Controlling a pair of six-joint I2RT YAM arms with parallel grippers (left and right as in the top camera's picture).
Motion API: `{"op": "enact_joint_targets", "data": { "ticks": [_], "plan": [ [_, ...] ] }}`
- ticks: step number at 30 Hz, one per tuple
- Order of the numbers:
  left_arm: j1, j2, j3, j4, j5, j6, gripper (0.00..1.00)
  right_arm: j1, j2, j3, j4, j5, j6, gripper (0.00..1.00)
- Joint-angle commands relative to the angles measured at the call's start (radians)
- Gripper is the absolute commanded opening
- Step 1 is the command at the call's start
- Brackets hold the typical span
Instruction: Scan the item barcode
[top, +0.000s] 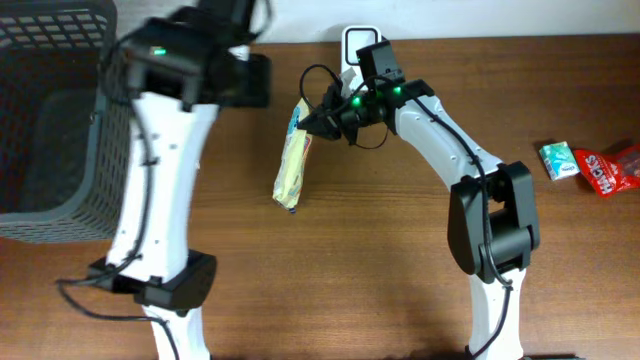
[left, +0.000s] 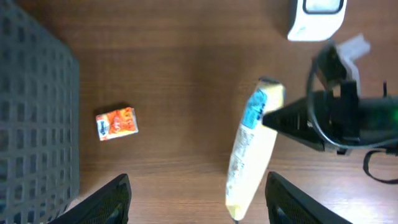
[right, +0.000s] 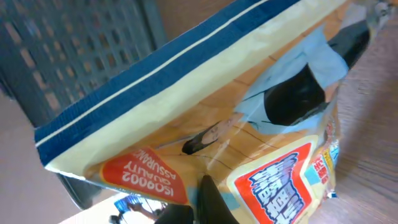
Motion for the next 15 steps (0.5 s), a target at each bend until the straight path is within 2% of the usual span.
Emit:
{"op": "enact_joint_targets", "data": {
  "ticks": [1, 2, 4, 8, 15],
  "plan": [
    [0.027, -0.016, 0.004, -0.004, 0.109, 0.017, 0.67, -0.039, 0.005, 0.014, -0.137, -0.041, -0.278, 0.04],
    [0.029, -0.016, 0.003, -0.004, 0.109, 0.017, 0.66, -0.060, 0.005, 0.002, -0.247, 0.051, -0.368, 0.04],
    [0.028, -0.016, 0.003, -0.004, 0.109, 0.017, 0.66, -0.102, 0.005, -0.045, -0.365, 0.222, -0.443, 0.04],
    [0.028, -0.016, 0.003, -0.004, 0.109, 0.017, 0.66, -0.190, 0.005, -0.080, -0.478, 0.359, -0.524, 0.04],
    [0.028, -0.016, 0.003, -0.004, 0.109, 0.017, 0.67, -0.360, 0.005, -0.079, -0.663, 0.372, -0.692, 0.04]
  ]
}}
